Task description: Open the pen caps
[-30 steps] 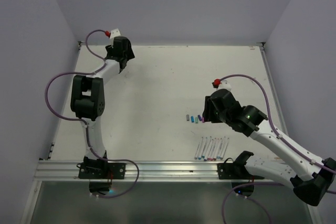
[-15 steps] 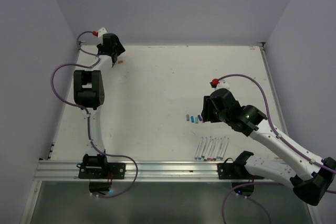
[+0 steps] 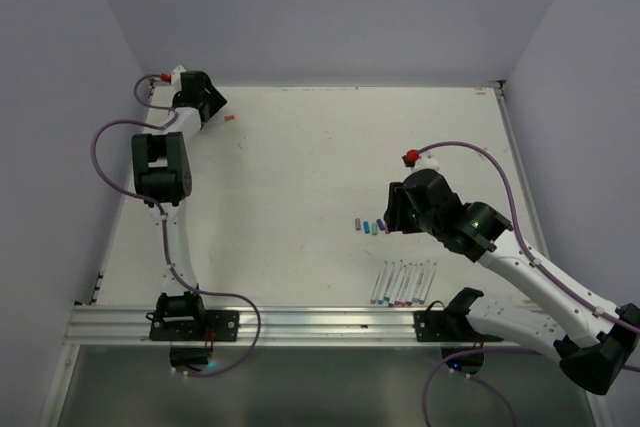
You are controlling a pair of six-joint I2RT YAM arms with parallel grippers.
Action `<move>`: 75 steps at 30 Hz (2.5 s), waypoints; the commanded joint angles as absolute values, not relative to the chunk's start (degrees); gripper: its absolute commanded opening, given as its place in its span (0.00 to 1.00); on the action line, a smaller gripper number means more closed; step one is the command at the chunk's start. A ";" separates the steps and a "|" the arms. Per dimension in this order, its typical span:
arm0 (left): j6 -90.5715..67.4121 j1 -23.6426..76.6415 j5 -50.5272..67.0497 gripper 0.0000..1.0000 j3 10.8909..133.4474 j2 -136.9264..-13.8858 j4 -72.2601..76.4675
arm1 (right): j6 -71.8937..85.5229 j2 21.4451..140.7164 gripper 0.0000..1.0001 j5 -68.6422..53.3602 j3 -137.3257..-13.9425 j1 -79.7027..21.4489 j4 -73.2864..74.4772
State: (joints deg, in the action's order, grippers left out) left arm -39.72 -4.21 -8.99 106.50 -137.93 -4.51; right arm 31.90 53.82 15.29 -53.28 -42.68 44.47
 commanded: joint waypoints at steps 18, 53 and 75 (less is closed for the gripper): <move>-40.08 -3.34 -4.22 0.72 85.35 -124.37 -7.30 | 34.10 47.73 0.47 12.66 -54.14 -42.36 44.91; -32.70 3.96 -22.59 0.52 98.69 -133.32 -25.22 | 35.68 42.19 0.47 13.01 -54.23 -42.28 48.16; -33.65 7.90 -0.37 0.00 65.95 -106.11 -5.64 | 36.91 43.06 0.47 9.23 -53.26 -42.36 45.88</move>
State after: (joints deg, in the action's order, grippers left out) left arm -31.92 4.89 -9.78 72.75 -113.93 -9.43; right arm 35.92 42.76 11.57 -53.28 -42.63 47.92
